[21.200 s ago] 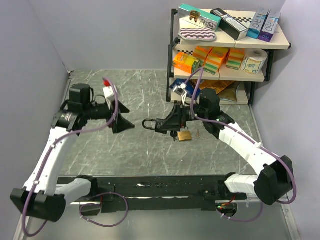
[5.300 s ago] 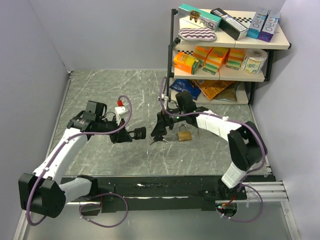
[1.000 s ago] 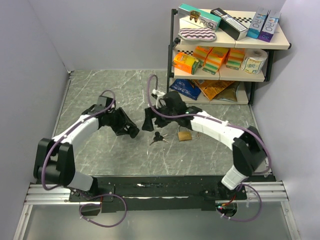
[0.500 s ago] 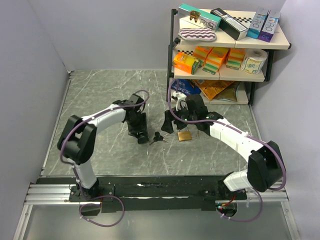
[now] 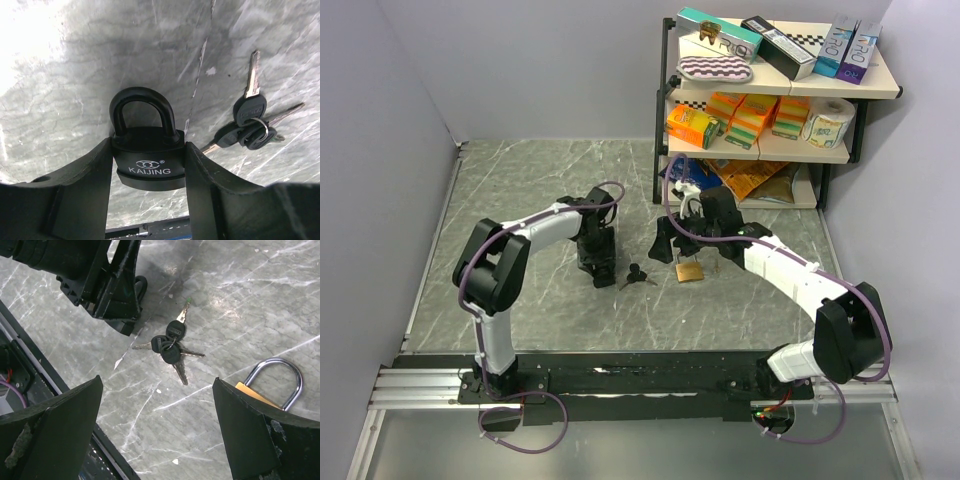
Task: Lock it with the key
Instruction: Place the lock at the center of the board, then reset both arms
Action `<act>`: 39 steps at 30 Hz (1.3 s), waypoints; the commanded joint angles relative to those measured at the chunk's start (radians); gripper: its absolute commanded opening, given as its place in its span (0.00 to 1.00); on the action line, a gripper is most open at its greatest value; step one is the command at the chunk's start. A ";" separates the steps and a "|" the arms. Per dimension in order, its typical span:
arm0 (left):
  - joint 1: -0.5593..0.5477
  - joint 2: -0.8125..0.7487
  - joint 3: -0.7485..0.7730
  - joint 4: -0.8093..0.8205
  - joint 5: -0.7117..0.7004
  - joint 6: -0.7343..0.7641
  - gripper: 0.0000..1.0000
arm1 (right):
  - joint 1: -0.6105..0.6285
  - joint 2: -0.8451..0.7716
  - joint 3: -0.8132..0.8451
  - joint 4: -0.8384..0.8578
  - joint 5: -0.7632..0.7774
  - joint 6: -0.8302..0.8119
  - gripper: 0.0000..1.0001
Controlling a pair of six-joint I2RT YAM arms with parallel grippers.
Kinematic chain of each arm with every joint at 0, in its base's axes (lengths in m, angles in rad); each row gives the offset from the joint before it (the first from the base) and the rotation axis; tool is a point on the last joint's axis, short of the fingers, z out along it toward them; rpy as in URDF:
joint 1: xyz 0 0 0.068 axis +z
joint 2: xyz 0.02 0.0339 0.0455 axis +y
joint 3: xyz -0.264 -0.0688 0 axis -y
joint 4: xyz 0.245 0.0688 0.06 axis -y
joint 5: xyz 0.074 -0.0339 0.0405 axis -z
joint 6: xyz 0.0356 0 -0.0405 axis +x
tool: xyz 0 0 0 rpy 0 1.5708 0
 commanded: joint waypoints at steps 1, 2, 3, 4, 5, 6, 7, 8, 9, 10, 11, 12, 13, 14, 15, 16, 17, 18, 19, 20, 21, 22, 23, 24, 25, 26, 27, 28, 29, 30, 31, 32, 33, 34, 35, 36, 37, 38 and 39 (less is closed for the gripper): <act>-0.008 0.031 0.026 0.013 -0.033 0.007 0.21 | -0.016 -0.031 -0.010 0.026 -0.022 0.008 0.99; -0.008 0.034 0.025 0.017 -0.030 0.012 0.29 | -0.018 -0.031 -0.010 0.026 -0.023 0.008 0.99; -0.010 0.034 0.022 0.016 -0.028 0.015 0.34 | -0.023 -0.033 -0.010 0.024 -0.026 0.008 0.99; -0.010 0.033 0.017 0.017 -0.027 0.016 0.41 | -0.024 -0.031 -0.009 0.021 -0.034 0.006 0.99; -0.011 0.030 0.014 0.019 -0.027 0.019 0.45 | -0.026 -0.031 -0.007 0.017 -0.037 0.006 0.99; -0.011 0.026 0.006 0.019 -0.034 0.018 0.50 | -0.026 -0.033 -0.005 0.017 -0.040 0.000 0.99; -0.011 0.016 0.002 0.020 -0.039 0.019 0.61 | -0.027 -0.034 -0.002 0.017 -0.043 -0.002 0.99; -0.011 0.011 -0.004 0.020 -0.042 0.018 0.68 | -0.027 -0.037 0.001 0.015 -0.045 -0.005 0.99; -0.010 -0.003 -0.013 0.020 -0.040 0.019 0.76 | -0.029 -0.037 0.008 0.009 -0.049 -0.014 0.99; -0.010 -0.009 -0.017 0.023 -0.040 0.021 0.86 | -0.030 -0.037 0.014 0.003 -0.054 -0.022 0.99; -0.010 -0.016 -0.018 0.026 -0.042 0.026 0.90 | -0.032 -0.039 0.024 -0.003 -0.074 -0.032 0.99; -0.006 -0.024 -0.014 0.025 -0.036 0.030 0.94 | -0.035 -0.040 0.045 -0.022 -0.080 -0.051 0.99; -0.005 -0.039 -0.009 0.030 -0.014 0.039 0.96 | -0.044 -0.042 0.057 -0.029 -0.088 -0.058 0.99; -0.003 -0.049 -0.006 0.034 -0.010 0.059 0.96 | -0.050 -0.053 0.067 -0.036 -0.109 -0.066 0.99; 0.000 -0.059 -0.003 0.037 -0.008 0.065 0.96 | -0.055 -0.062 0.085 -0.054 -0.115 -0.081 0.99; 0.000 -0.091 -0.006 0.052 -0.001 0.070 0.96 | -0.067 -0.071 0.090 -0.063 -0.118 -0.087 0.99; 0.013 -0.114 -0.012 0.068 0.010 0.079 0.96 | -0.072 -0.095 0.094 -0.074 -0.123 -0.098 0.99; 0.021 -0.144 -0.030 0.086 0.019 0.085 0.96 | -0.078 -0.111 0.097 -0.086 -0.132 -0.121 0.99; 0.030 -0.209 -0.040 0.127 0.038 0.090 0.96 | -0.087 -0.126 0.096 -0.112 -0.135 -0.133 0.99; 0.053 -0.246 -0.055 0.148 0.055 0.102 0.96 | -0.104 -0.157 0.094 -0.126 -0.138 -0.144 0.99; 0.066 -0.312 -0.056 0.164 0.068 0.110 0.96 | -0.113 -0.172 0.093 -0.141 -0.144 -0.152 0.99; 0.094 -0.341 -0.055 0.193 0.096 0.125 0.96 | -0.127 -0.186 0.091 -0.172 -0.151 -0.152 0.99; 0.108 -0.366 -0.034 0.195 0.140 0.156 0.96 | -0.156 -0.215 0.090 -0.183 -0.157 -0.152 0.99; 0.124 -0.403 -0.018 0.191 0.154 0.167 0.96 | -0.171 -0.230 0.085 -0.193 -0.166 -0.176 0.99; 0.159 -0.414 0.002 0.183 0.180 0.185 0.96 | -0.193 -0.244 0.080 -0.203 -0.174 -0.173 0.99; 0.180 -0.423 0.050 0.153 0.235 0.237 0.96 | -0.231 -0.275 0.074 -0.204 -0.183 -0.164 0.99; 0.203 -0.426 0.081 0.127 0.262 0.262 0.96 | -0.256 -0.292 0.065 -0.204 -0.195 -0.163 0.99; 0.242 -0.429 0.110 0.096 0.285 0.300 0.96 | -0.276 -0.322 0.061 -0.201 -0.198 -0.163 0.99; 0.256 -0.431 0.164 0.047 0.327 0.317 0.96 | -0.297 -0.338 0.054 -0.206 -0.200 -0.137 0.99; 0.265 -0.447 0.184 0.033 0.337 0.343 0.96 | -0.338 -0.352 0.047 -0.210 -0.200 -0.135 0.99; 0.270 -0.469 0.190 0.039 0.336 0.377 0.96 | -0.360 -0.376 0.041 -0.215 -0.201 -0.131 0.99; 0.270 -0.495 0.172 0.072 0.322 0.394 0.96 | -0.383 -0.392 0.033 -0.223 -0.203 -0.121 0.99; 0.270 -0.542 0.157 0.085 0.288 0.410 0.96 | -0.427 -0.405 0.013 -0.229 -0.204 -0.117 0.99; 0.270 -0.564 0.137 0.097 0.273 0.450 0.96 | -0.450 -0.437 -0.001 -0.229 -0.198 -0.114 0.99; 0.270 -0.582 0.091 0.105 0.256 0.466 0.96 | -0.469 -0.454 -0.033 -0.232 -0.189 -0.105 0.99; 0.270 -0.621 0.063 0.120 0.219 0.483 0.96 | -0.513 -0.470 -0.050 -0.233 -0.180 -0.101 0.99; 0.270 -0.641 0.001 0.131 0.202 0.504 0.96 | -0.527 -0.493 -0.067 -0.237 -0.166 -0.103 0.99; 0.270 -0.661 -0.030 0.138 0.182 0.510 0.96 | -0.539 -0.504 -0.102 -0.238 -0.140 -0.107 0.99; 0.270 -0.693 -0.064 0.152 0.138 0.516 0.96 | -0.553 -0.514 -0.122 -0.230 -0.128 -0.111 0.99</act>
